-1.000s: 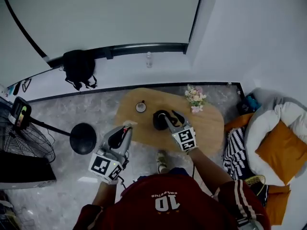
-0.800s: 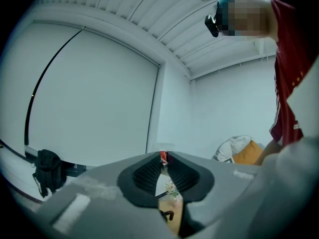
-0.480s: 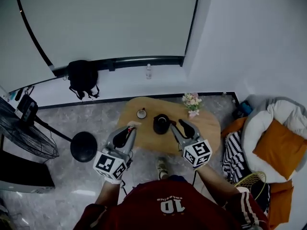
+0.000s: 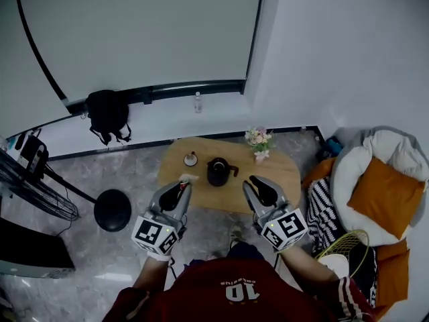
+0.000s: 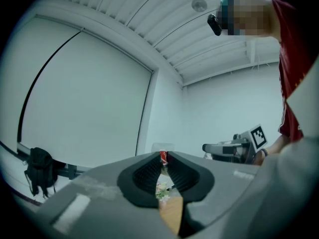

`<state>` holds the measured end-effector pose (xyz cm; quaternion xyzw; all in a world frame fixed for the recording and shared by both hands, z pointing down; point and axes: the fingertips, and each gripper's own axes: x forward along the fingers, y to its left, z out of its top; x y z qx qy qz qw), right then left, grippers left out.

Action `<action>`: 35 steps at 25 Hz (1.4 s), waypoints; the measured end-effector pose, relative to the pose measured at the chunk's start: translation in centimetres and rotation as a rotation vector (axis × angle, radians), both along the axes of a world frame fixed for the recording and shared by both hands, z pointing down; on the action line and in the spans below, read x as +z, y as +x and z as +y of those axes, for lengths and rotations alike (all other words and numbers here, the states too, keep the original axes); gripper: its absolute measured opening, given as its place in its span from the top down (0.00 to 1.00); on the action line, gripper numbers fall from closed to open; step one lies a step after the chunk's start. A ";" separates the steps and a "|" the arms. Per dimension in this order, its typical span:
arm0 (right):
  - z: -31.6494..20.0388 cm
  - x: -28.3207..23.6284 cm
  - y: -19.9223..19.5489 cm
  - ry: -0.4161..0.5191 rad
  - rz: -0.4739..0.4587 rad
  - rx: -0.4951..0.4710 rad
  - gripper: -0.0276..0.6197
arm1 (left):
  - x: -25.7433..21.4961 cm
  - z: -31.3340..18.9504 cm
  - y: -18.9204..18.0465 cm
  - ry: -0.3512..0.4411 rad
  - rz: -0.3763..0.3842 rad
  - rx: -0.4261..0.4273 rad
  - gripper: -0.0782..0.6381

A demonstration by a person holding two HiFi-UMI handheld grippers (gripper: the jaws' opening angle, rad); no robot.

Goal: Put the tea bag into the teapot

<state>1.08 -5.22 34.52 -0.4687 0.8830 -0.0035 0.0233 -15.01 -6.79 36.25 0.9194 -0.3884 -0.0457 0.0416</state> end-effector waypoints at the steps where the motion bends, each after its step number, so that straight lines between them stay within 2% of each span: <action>1: 0.3 -0.3 0.1 0.008 -0.003 0.001 0.86 | 0.0 0.1 0.0 0.006 -0.006 0.005 0.83; 5: 0.7 -0.7 1.1 0.012 -0.019 0.030 0.95 | -0.1 0.1 0.5 0.021 -0.017 0.010 0.83; 20: -0.8 0.0 2.1 -0.014 -0.017 0.041 0.95 | -0.3 -1.6 3.2 0.027 -0.026 0.056 0.83; 35: -4.2 2.6 6.4 -0.060 -0.017 0.092 0.95 | 4.3 -8.2 8.7 -0.036 -0.052 0.116 0.83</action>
